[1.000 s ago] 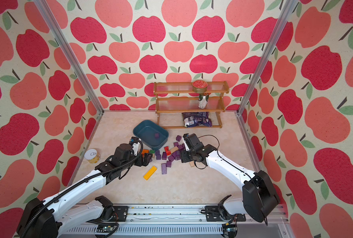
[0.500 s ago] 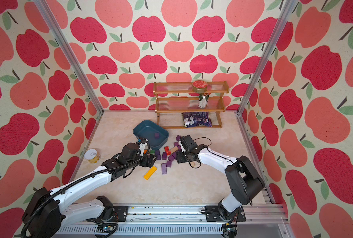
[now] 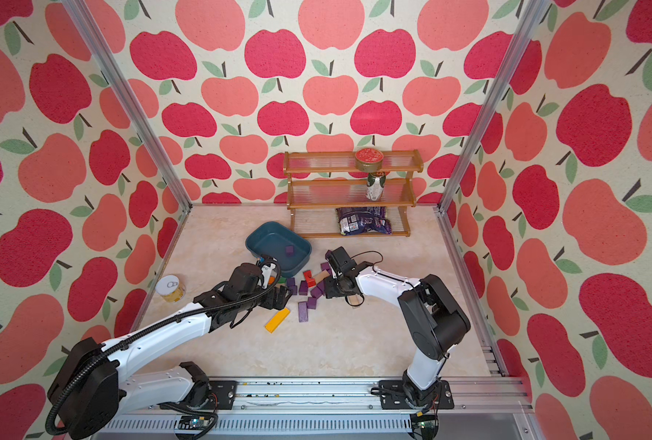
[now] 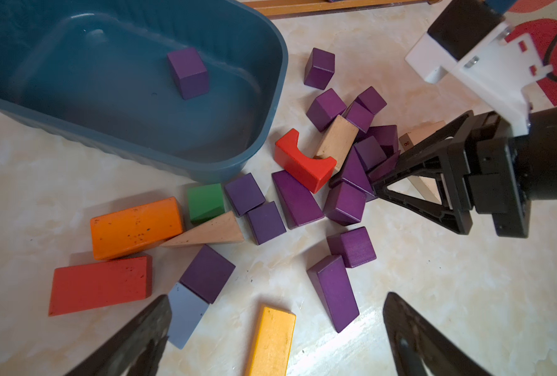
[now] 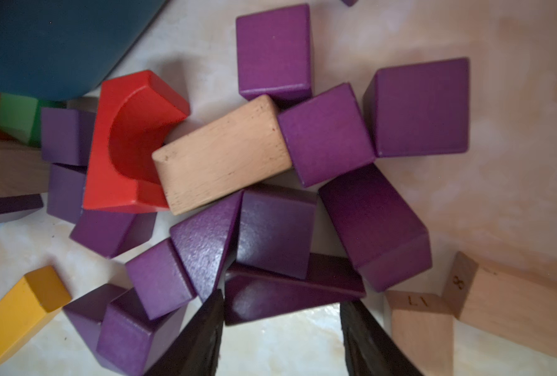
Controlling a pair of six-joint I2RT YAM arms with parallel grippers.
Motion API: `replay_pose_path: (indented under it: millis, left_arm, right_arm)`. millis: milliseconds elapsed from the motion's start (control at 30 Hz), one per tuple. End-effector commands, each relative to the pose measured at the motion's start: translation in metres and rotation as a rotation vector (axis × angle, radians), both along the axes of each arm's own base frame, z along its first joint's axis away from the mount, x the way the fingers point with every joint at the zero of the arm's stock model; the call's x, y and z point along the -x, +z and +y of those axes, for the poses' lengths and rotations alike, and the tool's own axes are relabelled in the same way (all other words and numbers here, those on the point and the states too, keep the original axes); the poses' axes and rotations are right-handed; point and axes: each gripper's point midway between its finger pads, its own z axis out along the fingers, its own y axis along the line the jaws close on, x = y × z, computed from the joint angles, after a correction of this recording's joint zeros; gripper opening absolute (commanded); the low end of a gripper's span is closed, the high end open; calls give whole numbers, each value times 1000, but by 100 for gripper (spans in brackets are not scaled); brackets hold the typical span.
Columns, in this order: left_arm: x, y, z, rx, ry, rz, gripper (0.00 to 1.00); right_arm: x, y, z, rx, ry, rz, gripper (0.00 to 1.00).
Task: Pick purple bricks into the storage bin
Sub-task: Pick up the building block from the center of the board.
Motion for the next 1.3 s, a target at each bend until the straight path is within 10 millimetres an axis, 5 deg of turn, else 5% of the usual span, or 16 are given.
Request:
replay_pose_path:
  millis: [0,333,567,733,967,1267]
  left_arm:
    - [-1,6,-7,16,-2,13,99]
    - [0,-1,-18,1,-40,34,99]
    - [9,-13,-29,13,-78,98,99]
    - [21,-19,-40,4,-115,124,99]
    - [29,-29,-63,-29,-150,171,99]
    - [30,-41,-100,-46,-227,230,100]
  right_arm:
    - [-6,1,-12,75,-32,-12,59]
    - [-5,9,-31,97,-73,-33,58]
    - [8,38,-25,-19,-44,-58,61]
    - [13,59,-18,-104,-28,-93,72]
    - [13,78,-33,-103,-53,-180,98]
    - [24,88,-53,-85,-93,-218,99]
